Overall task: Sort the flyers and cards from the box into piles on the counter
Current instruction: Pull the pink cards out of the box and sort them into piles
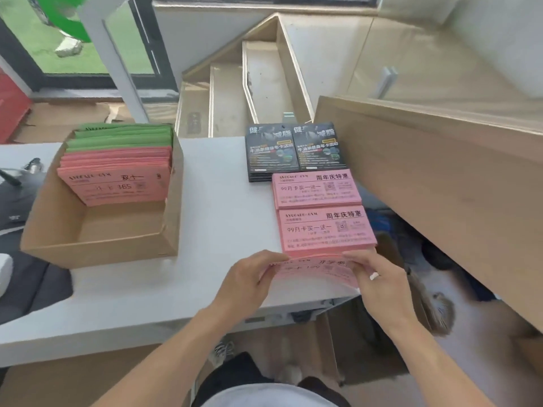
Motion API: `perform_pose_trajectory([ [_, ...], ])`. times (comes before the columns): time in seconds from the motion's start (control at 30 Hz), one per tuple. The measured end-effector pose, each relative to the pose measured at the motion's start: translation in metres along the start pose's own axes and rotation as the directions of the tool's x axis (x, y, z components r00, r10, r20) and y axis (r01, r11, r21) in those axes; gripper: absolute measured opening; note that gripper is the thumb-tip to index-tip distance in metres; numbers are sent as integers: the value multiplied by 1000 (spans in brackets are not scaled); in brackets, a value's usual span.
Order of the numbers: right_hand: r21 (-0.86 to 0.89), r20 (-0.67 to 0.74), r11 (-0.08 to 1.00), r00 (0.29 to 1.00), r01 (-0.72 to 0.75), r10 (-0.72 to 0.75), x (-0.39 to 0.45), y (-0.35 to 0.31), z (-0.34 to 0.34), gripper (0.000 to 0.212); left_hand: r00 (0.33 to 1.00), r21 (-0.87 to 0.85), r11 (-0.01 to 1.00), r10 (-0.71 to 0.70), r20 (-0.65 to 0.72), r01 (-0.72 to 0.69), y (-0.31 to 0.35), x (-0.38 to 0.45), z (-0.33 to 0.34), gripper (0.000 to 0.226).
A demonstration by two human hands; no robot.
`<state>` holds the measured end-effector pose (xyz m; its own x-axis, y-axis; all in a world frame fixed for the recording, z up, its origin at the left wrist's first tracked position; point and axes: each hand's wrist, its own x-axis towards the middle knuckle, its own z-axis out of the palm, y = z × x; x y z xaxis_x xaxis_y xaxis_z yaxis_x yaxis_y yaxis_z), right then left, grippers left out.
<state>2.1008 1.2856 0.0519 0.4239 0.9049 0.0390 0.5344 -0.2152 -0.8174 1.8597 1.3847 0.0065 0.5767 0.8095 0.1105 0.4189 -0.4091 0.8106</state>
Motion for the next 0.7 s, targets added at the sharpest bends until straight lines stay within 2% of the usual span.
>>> perform_pose_trajectory([
  [0.13,39,70,996,995,-79,76,-3,14,-5,45,999,-6,999,-40,-11,40,2,-4,10,31],
  [0.27,50,39,990,991,-132,130,8,13,-7,53,983,-88,980,-181,-13,179,9,8,9,38],
  [0.37,124,-23,986,993,-115,119,30,3,-16,49,946,-218,935,-308,-102,281,22,30,8,41],
  [0.43,127,-48,989,996,-73,80,52,-4,-22,50,914,-245,916,-365,-176,319,31,53,6,46],
  [0.53,2,-41,997,996,-76,76,93,0,-20,53,880,-224,891,-437,-188,394,36,89,5,57],
  [0.63,-247,-28,968,999,-43,37,124,12,-8,58,867,-167,876,-476,-148,453,29,108,11,64],
  [0.7,-428,27,904,1000,7,6,129,19,-1,60,848,-135,855,-517,-121,501,26,110,15,76],
])
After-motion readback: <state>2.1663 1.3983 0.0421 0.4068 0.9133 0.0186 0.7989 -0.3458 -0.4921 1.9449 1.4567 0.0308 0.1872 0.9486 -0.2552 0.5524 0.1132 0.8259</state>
